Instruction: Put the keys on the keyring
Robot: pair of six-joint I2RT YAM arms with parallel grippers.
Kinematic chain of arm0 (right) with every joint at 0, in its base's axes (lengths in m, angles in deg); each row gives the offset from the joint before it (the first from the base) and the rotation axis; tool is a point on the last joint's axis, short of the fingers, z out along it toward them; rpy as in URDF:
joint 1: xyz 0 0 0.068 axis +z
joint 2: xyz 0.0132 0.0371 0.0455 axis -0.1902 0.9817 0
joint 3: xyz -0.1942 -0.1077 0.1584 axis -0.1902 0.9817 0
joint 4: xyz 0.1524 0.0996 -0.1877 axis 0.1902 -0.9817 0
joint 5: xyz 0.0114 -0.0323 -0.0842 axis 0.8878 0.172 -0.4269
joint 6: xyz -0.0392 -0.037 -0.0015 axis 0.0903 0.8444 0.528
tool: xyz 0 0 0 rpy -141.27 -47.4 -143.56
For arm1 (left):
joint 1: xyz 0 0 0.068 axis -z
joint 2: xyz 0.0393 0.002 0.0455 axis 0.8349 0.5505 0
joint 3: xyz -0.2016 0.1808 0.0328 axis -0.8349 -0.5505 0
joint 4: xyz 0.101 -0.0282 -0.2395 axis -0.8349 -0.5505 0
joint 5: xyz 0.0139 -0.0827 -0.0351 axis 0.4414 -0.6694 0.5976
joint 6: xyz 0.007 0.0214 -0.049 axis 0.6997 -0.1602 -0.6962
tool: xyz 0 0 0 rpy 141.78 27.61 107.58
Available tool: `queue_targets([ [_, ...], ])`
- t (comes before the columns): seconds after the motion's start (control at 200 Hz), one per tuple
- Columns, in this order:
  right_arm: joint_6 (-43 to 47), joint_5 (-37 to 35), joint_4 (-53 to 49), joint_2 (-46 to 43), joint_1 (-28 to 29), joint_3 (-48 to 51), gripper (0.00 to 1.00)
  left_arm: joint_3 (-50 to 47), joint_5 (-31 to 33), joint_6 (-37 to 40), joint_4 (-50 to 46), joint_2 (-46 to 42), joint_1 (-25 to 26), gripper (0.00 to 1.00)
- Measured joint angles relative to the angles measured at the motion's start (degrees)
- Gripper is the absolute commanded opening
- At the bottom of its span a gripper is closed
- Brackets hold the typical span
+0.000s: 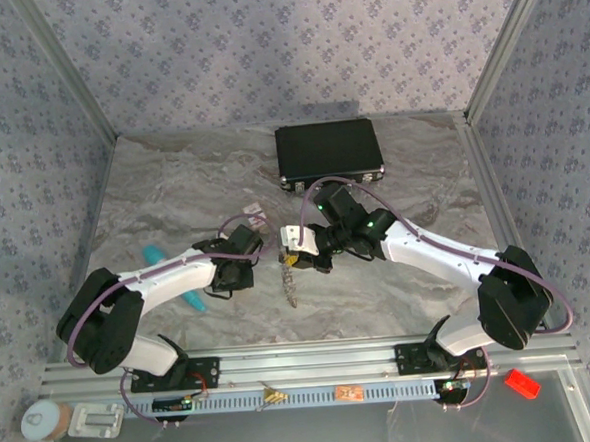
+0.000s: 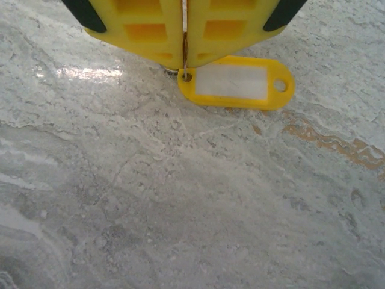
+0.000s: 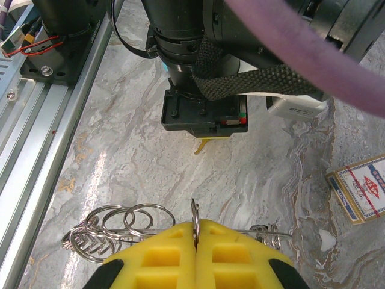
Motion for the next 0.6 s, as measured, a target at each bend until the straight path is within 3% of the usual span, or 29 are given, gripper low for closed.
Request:
queue_targets([
  [0.21, -0.02, 0.02, 0.00, -0.02, -0.07, 0.00, 0.00, 0.00, 0.98, 0.09, -0.55, -0.48, 0.81, 0.00],
  [0.345, -0.22, 0.28, 0.15, -0.87, -0.70, 1.01, 0.00, 0.02, 3.98, 2.82, -1.40, -5.84, 3.23, 0.00],
  [0.455, -0.70, 1.14, 0.79, -1.79, -1.97, 2.25, 0.00, -0.37, 5.27, 9.51, 1.38, -14.78, 4.50, 0.00],
  [0.6, -1.77, 2.69, 2.08, -2.32, -3.48, 2.82, 0.00, -6.45, 3.56, 24.70, 12.26, -28.85, 4.52, 0.00],
])
